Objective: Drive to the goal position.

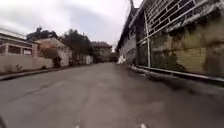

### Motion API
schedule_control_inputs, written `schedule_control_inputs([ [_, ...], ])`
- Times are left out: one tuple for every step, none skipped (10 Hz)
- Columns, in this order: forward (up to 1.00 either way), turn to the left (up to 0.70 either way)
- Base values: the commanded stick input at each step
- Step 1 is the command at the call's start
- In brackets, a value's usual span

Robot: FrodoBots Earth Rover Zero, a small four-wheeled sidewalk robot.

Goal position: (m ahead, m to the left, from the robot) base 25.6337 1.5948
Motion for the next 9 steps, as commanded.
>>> schedule_control_inputs([
  [1.00, 0.00],
  [1.00, 0.00],
  [1.00, 0.00],
  [1.00, 0.00],
  [1.00, 0.00],
  [1.00, 0.00],
  [1.00, 0.00],
  [1.00, 0.00],
  [1.00, 0.00],
])
